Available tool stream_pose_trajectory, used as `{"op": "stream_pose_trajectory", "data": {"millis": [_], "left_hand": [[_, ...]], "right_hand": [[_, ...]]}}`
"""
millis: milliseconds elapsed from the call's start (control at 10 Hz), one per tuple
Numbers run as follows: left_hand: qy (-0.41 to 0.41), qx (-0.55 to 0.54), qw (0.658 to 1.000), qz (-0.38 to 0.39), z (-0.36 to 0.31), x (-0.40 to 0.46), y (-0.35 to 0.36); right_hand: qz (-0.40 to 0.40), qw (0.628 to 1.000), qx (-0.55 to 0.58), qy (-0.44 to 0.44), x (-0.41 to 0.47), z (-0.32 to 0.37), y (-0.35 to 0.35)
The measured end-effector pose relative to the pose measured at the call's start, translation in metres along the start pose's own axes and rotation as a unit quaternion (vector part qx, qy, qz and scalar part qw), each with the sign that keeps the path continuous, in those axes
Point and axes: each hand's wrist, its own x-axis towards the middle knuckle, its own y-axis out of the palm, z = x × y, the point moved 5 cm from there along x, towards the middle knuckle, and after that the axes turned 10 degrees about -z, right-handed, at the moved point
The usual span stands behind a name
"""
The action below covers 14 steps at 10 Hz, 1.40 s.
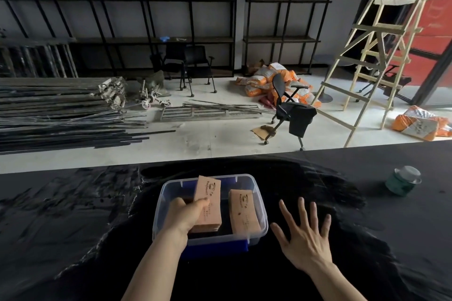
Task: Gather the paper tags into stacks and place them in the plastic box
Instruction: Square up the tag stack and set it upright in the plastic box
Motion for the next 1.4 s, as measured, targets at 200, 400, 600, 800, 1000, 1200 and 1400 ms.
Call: {"op": "stream_pose_trajectory", "data": {"millis": [200,400,600,800,1000,1200,1400], "left_hand": [[-0.017,0.07,0.997,0.004,-0.001,0.012,0.022],[-0.008,0.182,0.982,0.042,-0.001,0.009,0.037],[0.058,0.379,0.922,0.051,0.0,0.013,0.044],[0.103,0.396,0.912,0.014,-0.004,0.015,0.047],[0.12,0.385,0.915,0.021,0.0,0.022,0.053],[0.135,0.384,0.913,0.037,0.004,0.028,0.057],[0.14,0.395,0.907,0.041,0.007,0.033,0.053]], "right_hand": [[0.011,1.0,-0.01,0.017,-0.003,0.0,0.006],[-0.003,1.0,-0.002,0.01,-0.003,-0.002,0.01],[0.008,1.0,-0.004,0.014,-0.003,-0.003,0.011],[0.008,1.0,-0.006,0.015,-0.002,-0.003,0.013],[0.007,1.0,-0.001,0.016,-0.002,-0.003,0.012],[0.008,1.0,0.0,0.014,-0.002,-0.002,0.01],[0.014,1.0,-0.005,0.014,-0.002,-0.001,0.009]]}}
